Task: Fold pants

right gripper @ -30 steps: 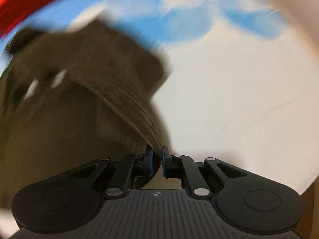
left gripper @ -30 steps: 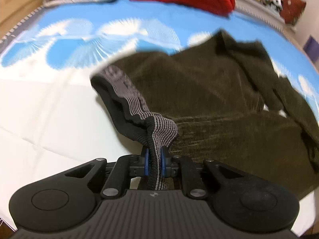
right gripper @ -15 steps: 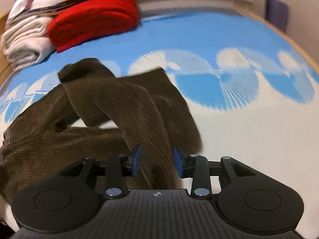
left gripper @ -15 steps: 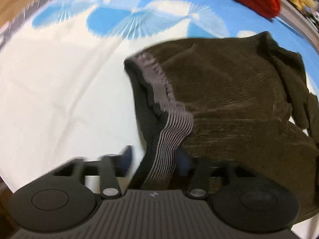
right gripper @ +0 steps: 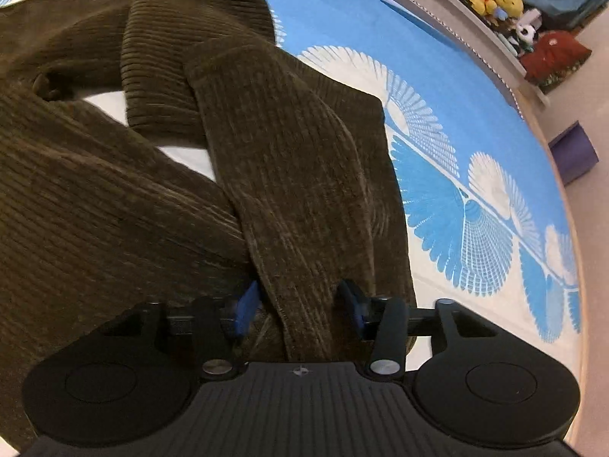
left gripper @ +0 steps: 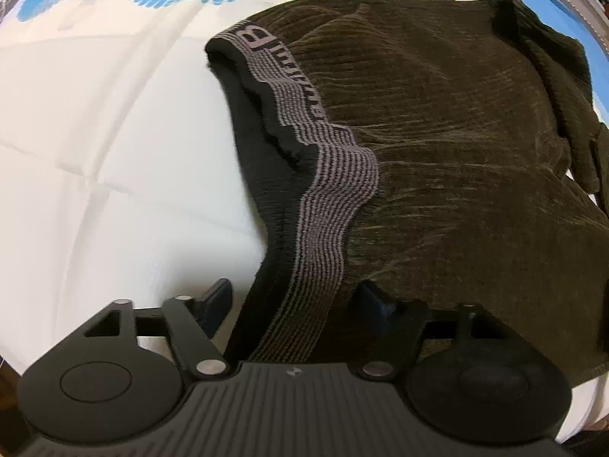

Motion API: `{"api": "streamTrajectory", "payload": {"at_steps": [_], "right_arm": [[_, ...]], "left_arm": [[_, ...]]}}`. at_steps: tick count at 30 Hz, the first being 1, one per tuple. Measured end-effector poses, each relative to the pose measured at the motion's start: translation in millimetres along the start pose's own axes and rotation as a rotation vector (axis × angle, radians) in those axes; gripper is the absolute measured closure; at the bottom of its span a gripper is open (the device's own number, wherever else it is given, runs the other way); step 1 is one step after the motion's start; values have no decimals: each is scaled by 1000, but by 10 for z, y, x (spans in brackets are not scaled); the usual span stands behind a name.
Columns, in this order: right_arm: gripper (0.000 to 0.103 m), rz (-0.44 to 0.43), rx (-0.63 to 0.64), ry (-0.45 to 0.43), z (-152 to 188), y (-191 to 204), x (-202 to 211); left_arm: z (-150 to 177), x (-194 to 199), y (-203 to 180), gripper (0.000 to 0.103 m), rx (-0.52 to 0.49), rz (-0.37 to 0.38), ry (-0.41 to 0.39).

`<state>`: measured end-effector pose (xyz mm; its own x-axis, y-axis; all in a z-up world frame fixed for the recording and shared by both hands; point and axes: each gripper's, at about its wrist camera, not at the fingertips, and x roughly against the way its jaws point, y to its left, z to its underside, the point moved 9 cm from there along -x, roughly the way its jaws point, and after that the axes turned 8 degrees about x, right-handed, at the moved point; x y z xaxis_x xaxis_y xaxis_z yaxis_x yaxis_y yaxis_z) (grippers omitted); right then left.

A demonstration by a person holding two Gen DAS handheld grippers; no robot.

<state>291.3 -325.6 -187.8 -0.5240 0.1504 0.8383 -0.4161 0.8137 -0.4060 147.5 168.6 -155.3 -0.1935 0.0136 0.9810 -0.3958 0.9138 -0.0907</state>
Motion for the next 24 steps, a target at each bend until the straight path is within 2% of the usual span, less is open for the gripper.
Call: {"api": "streamTrajectory", "payload": {"at_steps": [1, 2, 4, 6, 8, 9, 10, 11, 12, 13, 15, 17, 18, 19, 21, 23, 24], "right_arm": [[77, -6, -28, -5, 5, -54, 14], [86, -17, -77, -16, 8, -136, 54], [89, -10, -218, -65, 25, -404, 187], [91, 41, -406, -137, 97, -828, 408], [93, 119, -651, -202, 357, -1366, 645], [96, 180, -802, -213, 617, -1657, 764], [96, 249, -947, -188, 963, -1905, 852], [96, 254, -1057, -159, 1248, -2034, 858], [96, 221, -1184, -89, 1607, -2099, 790], [96, 140, -1251, 26, 1919, -2031, 625], [96, -63, -1233, 272, 2343, -1658, 289], [95, -221, -1234, 423, 2629, -1348, 152], [94, -257, -1197, 429, 2677, -1307, 151], [94, -243, -1183, 400, 2691, -1369, 182], [75, -221, -1182, 282, 2667, -1580, 278], [58, -205, -1177, 216, 2682, -1729, 328], [55, -195, -1172, 192, 2699, -1782, 337]], "left_arm": [[-2, -21, -24, 45, -12, 8, 2], [3, -16, -33, 48, -29, -1, -2], [23, 24, -64, 63, -66, -12, -23], [9, 102, -88, 71, -73, -6, -56], [-35, 268, -139, 75, -71, 28, -127], [-55, 335, -171, 77, -71, 44, -160], [-53, 412, -190, 77, -74, 65, -186], [-34, 458, -208, 77, -73, 86, -192], [-5, 464, -210, 77, -80, 88, -186], [40, 441, -182, 77, -105, 53, -169], [107, 369, -105, 77, -149, -16, -130], [126, 348, -17, 77, -144, -40, -108], [129, 353, 19, 77, -135, -39, -100], [117, 357, 15, 76, -122, -28, -88], [107, 360, 2, 70, -121, -24, -80], [98, 363, 3, 67, -130, -46, -84], [60, 337, 7, 63, -135, -49, -87]]}}
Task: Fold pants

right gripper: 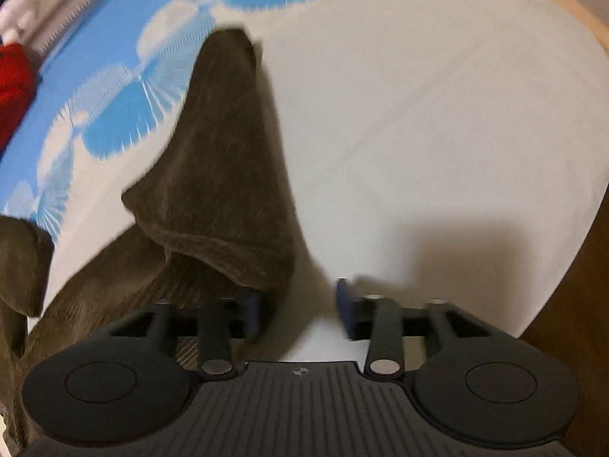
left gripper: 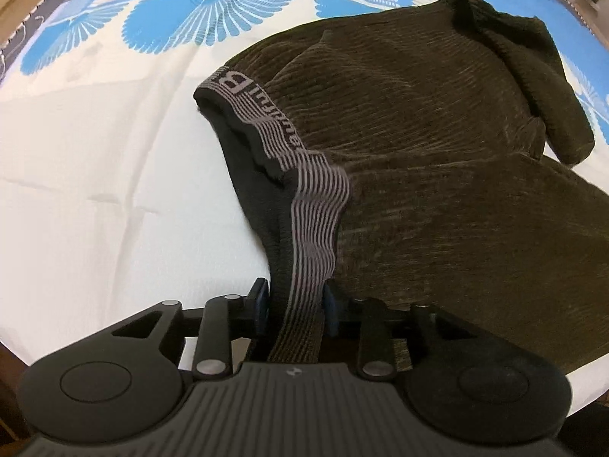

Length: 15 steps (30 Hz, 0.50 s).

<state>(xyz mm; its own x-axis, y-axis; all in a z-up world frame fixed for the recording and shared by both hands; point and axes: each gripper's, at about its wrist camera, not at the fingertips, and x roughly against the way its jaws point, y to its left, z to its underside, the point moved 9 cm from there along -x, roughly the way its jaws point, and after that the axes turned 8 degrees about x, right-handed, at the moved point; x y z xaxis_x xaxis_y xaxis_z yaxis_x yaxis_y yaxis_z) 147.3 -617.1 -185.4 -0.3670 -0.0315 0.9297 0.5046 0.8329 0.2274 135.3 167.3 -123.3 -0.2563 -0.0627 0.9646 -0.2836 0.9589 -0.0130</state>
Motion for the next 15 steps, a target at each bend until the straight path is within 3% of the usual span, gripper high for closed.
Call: {"api": "streamTrajectory", "payload": {"at_steps": [4, 6, 9, 12, 15], "right_arm": [[55, 16, 92, -19, 2, 12, 81], [51, 88, 158, 20, 91, 34, 165], [52, 118, 315, 48, 264, 173, 310], [52, 173, 436, -108, 149, 350, 575], [52, 72, 487, -235, 27, 657, 752]], "left_arm": [[11, -64, 3, 36, -7, -15, 27], [26, -85, -49, 28, -19, 2, 46], [15, -84, -113, 27, -46, 3, 39], [-39, -69, -140, 27, -35, 7, 31], [-87, -110, -210, 27, -24, 11, 28]]}}
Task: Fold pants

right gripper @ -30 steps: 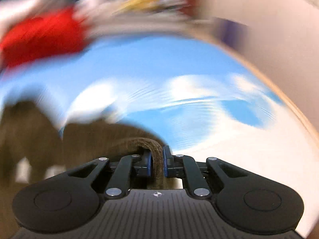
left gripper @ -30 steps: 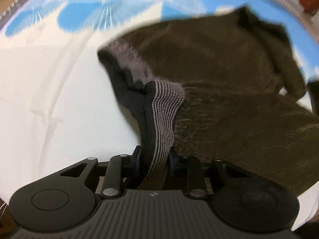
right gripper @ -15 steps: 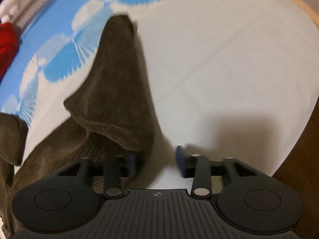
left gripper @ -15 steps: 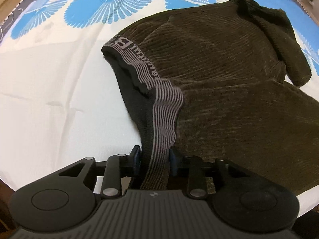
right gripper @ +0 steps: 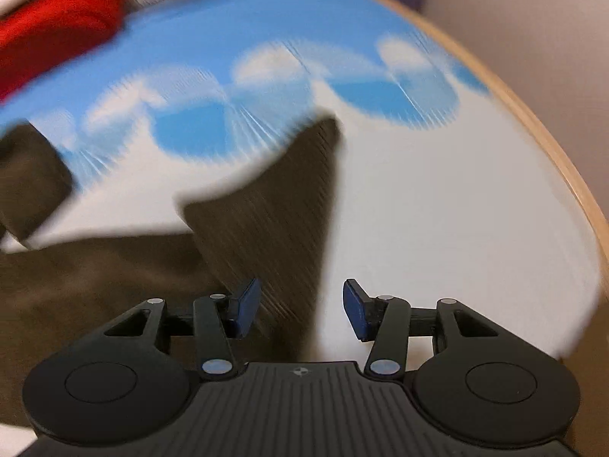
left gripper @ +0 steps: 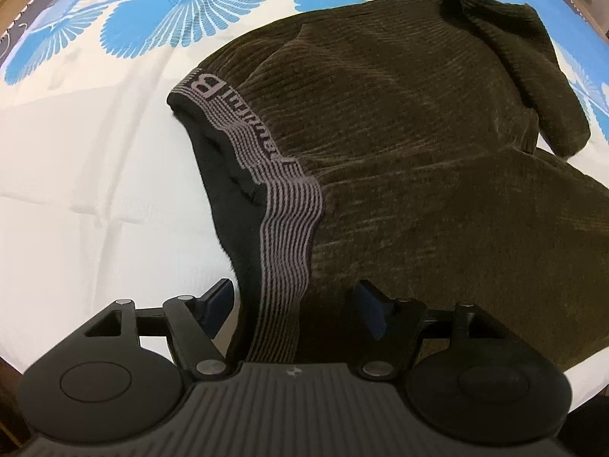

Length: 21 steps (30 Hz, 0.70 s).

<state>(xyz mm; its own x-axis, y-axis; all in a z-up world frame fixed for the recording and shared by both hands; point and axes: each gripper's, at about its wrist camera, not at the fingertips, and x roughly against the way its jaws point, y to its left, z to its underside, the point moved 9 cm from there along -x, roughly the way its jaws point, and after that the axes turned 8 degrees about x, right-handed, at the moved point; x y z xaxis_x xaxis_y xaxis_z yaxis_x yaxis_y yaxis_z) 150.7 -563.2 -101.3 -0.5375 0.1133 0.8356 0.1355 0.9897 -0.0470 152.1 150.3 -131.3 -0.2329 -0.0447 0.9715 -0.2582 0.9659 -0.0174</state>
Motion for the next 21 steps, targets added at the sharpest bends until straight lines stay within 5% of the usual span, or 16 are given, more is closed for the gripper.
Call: {"api": "streamTrajectory", "payload": {"at_steps": [4, 11, 14, 15, 17, 19, 21], "right_arm": [[53, -54, 208, -90, -229, 519, -124], [55, 73, 516, 69, -78, 929, -909], [79, 117, 512, 80, -89, 814, -991], [95, 99, 444, 53, -159, 729, -920], [96, 115, 246, -46, -410, 433, -749], [96, 231, -100, -209, -568, -259, -301], [96, 330, -443, -238, -306, -991, -12]], "left_arm": [[-5, -11, -55, 26, -10, -20, 4], [5, -48, -49, 24, -22, -23, 13], [37, -52, -38, 24, -38, -28, 22], [45, -50, -37, 24, -43, -27, 23], [63, -48, -32, 24, -49, -21, 28], [80, -45, -34, 24, -59, -21, 28], [113, -51, -45, 24, -72, -18, 34]]}}
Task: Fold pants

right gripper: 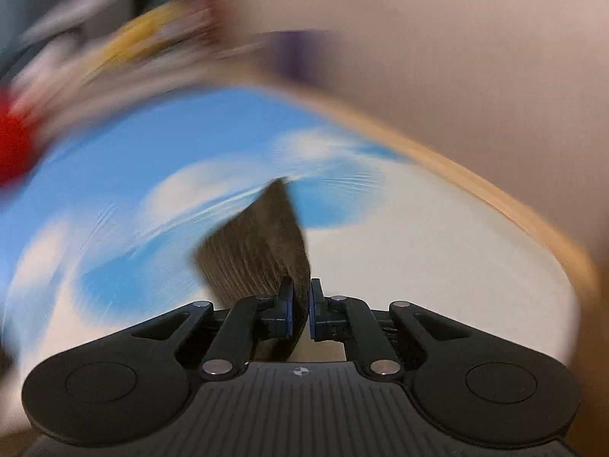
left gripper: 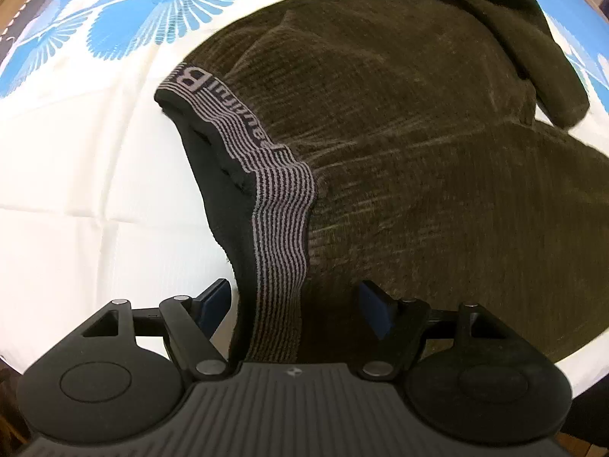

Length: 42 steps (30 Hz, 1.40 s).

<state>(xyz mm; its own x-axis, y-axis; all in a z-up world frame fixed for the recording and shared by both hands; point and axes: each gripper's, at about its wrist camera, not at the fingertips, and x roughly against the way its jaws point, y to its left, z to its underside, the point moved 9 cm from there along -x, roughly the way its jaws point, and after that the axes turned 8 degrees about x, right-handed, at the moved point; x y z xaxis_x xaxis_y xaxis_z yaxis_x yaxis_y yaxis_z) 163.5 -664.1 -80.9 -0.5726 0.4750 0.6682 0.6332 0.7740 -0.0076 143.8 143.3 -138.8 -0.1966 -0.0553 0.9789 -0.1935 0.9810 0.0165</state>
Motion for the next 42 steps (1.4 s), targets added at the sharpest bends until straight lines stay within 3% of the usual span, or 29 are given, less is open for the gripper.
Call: {"api": "streamTrajectory", "payload": {"at_steps": [2, 4, 6, 8, 10, 13, 17, 19, 20, 22, 23, 24, 26, 28, 30, 31, 32, 34, 36, 38, 39, 42], "right_arm": [[96, 68, -183, 191, 381, -571, -185], [96, 124, -363, 432, 976, -1026, -343], [96, 140, -554, 568, 1383, -1335, -372], [96, 89, -599, 566, 1413, -1400, -383], [93, 23, -505, 545, 1320, -1305, -404], [89, 15, -389, 533, 1259, -1226, -401], [85, 31, -347, 554, 1273, -1226, -456], [86, 39, -319, 555, 1265, -1172, -430], [92, 40, -302, 550, 1250, -1147, -400], [95, 28, -290, 521, 1185, -1061, -391], [96, 14, -297, 492, 1121, -1045, -359], [96, -3, -312, 449, 1020, -1033, -318], [97, -46, -366, 338, 761, -1031, -181], [97, -95, -394, 233, 498, -1017, -12], [97, -110, -370, 196, 397, -979, 103], [97, -88, -319, 221, 427, -958, 95], [97, -60, -255, 291, 538, -920, 20], [96, -34, -158, 515, 954, -845, -190], [93, 6, -170, 650, 1234, -914, -278], [91, 31, -207, 603, 1130, -993, -257], [90, 39, -216, 551, 1019, -1011, -211], [81, 28, -207, 388, 680, -960, -36]], "left_arm": [[29, -6, -23, 24, -20, 1, 6], [51, -14, -49, 22, -34, 8, 11], [82, -39, -56, 22, -44, 7, 24], [109, -72, -48, 22, -43, 2, 37], [142, -108, -23, 22, -37, -1, 56], [197, -163, 42, 22, -20, -3, 80], [282, -227, 142, 22, 3, 6, 109], [309, -242, 159, 35, 2, 31, 111], [311, -239, 163, 39, -6, 32, 103], [298, -202, 187, 62, -43, 13, 66], [277, -157, 208, 68, -40, 21, 45], [244, -95, 232, 86, -32, 27, 17], [117, 156, 350, 89, -2, 23, -97], [57, 389, 478, 92, 79, 88, -171], [97, 399, 607, 93, 74, 33, -172], [142, 333, 638, 93, 45, -22, -147], [190, 263, 650, 93, 5, -68, -118], [287, 121, 642, 97, -98, -201, -69], [308, 113, 657, 94, -138, -274, -83], [213, 247, 628, 77, -90, -199, -142], [159, 314, 578, 61, -65, -154, -179], [47, 416, 291, 58, -77, -40, -236]]}}
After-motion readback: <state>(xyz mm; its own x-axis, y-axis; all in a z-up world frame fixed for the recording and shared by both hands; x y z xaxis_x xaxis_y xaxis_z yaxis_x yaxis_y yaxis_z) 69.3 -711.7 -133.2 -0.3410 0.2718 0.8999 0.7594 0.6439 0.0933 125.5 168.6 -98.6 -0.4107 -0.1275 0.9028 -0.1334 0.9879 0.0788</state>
